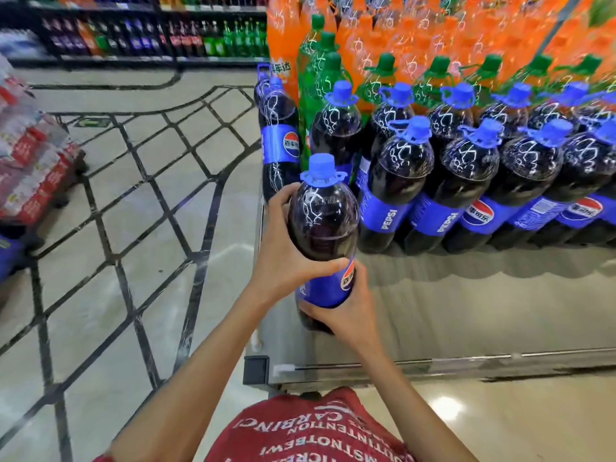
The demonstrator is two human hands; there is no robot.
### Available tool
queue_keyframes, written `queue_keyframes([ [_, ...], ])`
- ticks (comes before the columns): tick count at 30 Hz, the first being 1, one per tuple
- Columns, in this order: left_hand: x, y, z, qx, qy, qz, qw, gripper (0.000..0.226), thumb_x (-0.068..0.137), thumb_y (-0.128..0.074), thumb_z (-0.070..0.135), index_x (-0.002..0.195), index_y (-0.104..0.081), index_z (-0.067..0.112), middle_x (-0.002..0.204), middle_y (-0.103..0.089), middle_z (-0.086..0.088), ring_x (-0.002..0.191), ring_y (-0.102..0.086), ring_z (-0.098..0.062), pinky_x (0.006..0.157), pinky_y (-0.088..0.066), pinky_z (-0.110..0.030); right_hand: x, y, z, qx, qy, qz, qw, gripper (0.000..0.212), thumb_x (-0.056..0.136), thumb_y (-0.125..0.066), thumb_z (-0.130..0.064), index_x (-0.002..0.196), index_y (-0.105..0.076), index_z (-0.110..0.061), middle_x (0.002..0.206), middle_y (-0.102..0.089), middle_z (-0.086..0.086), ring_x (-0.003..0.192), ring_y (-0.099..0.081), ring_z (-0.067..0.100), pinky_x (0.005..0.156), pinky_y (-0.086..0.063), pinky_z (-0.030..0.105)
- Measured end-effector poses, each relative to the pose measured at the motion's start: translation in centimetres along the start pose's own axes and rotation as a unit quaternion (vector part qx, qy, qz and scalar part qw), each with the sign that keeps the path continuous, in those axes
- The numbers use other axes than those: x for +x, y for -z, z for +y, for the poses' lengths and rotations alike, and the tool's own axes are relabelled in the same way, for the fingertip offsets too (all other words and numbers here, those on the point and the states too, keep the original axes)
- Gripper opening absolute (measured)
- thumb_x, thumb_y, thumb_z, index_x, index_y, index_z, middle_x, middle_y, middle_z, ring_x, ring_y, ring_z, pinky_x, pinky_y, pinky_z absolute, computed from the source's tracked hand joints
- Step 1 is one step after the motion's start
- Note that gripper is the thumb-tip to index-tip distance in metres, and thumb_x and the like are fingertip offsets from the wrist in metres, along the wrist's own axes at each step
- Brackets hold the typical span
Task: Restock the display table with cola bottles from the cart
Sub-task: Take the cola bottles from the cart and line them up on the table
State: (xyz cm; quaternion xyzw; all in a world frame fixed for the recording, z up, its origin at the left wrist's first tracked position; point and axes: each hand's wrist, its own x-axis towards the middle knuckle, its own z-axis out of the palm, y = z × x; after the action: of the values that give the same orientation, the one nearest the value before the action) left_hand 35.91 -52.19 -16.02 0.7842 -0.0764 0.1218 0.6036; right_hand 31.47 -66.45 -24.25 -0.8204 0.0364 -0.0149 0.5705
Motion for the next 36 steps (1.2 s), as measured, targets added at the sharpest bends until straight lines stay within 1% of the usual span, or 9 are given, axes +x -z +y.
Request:
queue_keyframes([
  [3, 1.2, 0.0, -0.9, 0.002, -0.002, -0.025, 1.0, 0.114, 0.049, -0.099, 0.011, 0.137, -0.03, 0.036, 0.129, -0.048, 0.034, 0.127, -0.054, -0.007, 0.107, -0.045, -0.028, 1.3, -0.9, 0.4, 0.0, -0.013, 0.014, 1.0, 0.088, 0.051, -0.099, -0.039, 0.116, -0.041, -0.051, 0.111, -0.059, -0.035, 0.101, -0.062, -0.005, 0.081, -0.053, 0.019],
  [7, 2.8, 0.0, -2.1, -0.002, -0.009, -0.057, 0.998, 0.115, 0.05, -0.099, 0.004, 0.138, -0.03, 0.032, 0.132, -0.051, 0.017, 0.125, -0.054, -0.004, 0.102, -0.043, -0.019, 2.7, -2.0, 0.9, 0.008, -0.029, 0.03, 0.999, 0.084, 0.052, -0.1, -0.034, 0.111, -0.042, -0.049, 0.107, -0.059, -0.04, 0.096, -0.061, -0.012, 0.073, -0.048, 0.01],
  [11, 4.1, 0.2, -3.3, -0.01, -0.029, -0.075, 0.997, 0.116, 0.049, -0.1, 0.009, 0.14, -0.03, 0.026, 0.136, -0.05, 0.009, 0.128, -0.053, -0.008, 0.108, -0.043, -0.028, 4.1, -2.4, 1.2, 0.023, -0.02, 0.049, 0.998, 0.085, 0.055, -0.099, -0.023, 0.112, -0.043, -0.05, 0.106, -0.058, -0.044, 0.096, -0.06, -0.016, 0.071, -0.044, 0.004],
  [17, 5.6, -0.1, -3.6, 0.027, -0.05, -0.109, 0.992, 0.118, 0.05, -0.1, 0.021, 0.141, -0.026, 0.029, 0.141, -0.049, -0.001, 0.132, -0.052, -0.01, 0.11, -0.042, -0.029, 6.6, -3.2, 2.1, 0.03, -0.003, 0.072, 0.997, 0.086, 0.056, -0.1, -0.018, 0.117, -0.044, -0.041, 0.112, -0.062, -0.036, 0.103, -0.062, -0.011, 0.08, -0.046, 0.008],
  [22, 6.4, -0.4, -4.2, 0.033, -0.062, -0.119, 0.99, 0.121, 0.051, -0.1, 0.018, 0.144, -0.023, 0.028, 0.145, -0.046, -0.002, 0.135, -0.05, -0.014, 0.111, -0.043, -0.042, 7.4, -3.7, 3.2, 0.026, 0.003, 0.094, 0.995, 0.097, 0.05, -0.101, -0.038, 0.131, -0.046, -0.035, 0.128, -0.056, -0.006, 0.123, -0.056, 0.013, 0.104, -0.049, 0.037],
  [24, 6.3, -0.3, -4.6, 0.041, -0.071, -0.134, 0.988, 0.123, 0.052, -0.101, 0.018, 0.147, -0.022, 0.022, 0.147, -0.043, -0.003, 0.138, -0.047, -0.015, 0.113, -0.042, -0.04, 7.4, -3.8, 3.8, 0.034, 0.002, 0.099, 0.994, 0.104, 0.049, -0.1, -0.044, 0.136, -0.044, -0.033, 0.132, -0.053, -0.001, 0.128, -0.053, 0.019, 0.106, -0.048, 0.045],
  [29, 6.3, 0.5, -4.9, 0.05, -0.087, -0.181, 0.978, 0.124, 0.06, -0.099, 0.02, 0.15, -0.015, 0.015, 0.154, -0.028, 0.013, 0.146, -0.034, -0.005, 0.118, -0.03, -0.025, 7.4, -4.0, 4.0, 0.033, -0.004, 0.099, 0.995, 0.113, 0.046, -0.098, -0.056, 0.14, -0.042, -0.027, 0.131, -0.052, -0.001, 0.128, -0.054, 0.019, 0.104, -0.049, 0.048],
  [33, 6.8, 1.0, -4.9, 0.035, -0.079, -0.215, 0.973, 0.121, 0.065, -0.096, 0.012, 0.153, -0.013, 0.015, 0.157, -0.03, -0.009, 0.147, -0.035, -0.015, 0.118, -0.038, -0.044, 7.3, -3.6, 4.6, 0.014, -0.001, 0.09, 0.996, 0.116, 0.049, -0.099, -0.047, 0.144, -0.04, -0.02, 0.134, -0.049, 0.0, 0.13, -0.051, 0.018, 0.106, -0.048, 0.046],
  [36, 7.0, 1.4, -4.9, 0.033, -0.072, -0.219, 0.972, 0.12, 0.065, -0.095, 0.009, 0.154, -0.015, 0.011, 0.155, -0.034, -0.007, 0.144, -0.04, -0.011, 0.114, -0.044, -0.04, 7.2, -3.3, 5.4, -0.004, 0.005, 0.072, 0.997, 0.115, 0.054, -0.097, -0.042, 0.148, -0.036, -0.015, 0.137, -0.045, 0.0, 0.132, -0.049, 0.018, 0.105, -0.049, 0.048],
])
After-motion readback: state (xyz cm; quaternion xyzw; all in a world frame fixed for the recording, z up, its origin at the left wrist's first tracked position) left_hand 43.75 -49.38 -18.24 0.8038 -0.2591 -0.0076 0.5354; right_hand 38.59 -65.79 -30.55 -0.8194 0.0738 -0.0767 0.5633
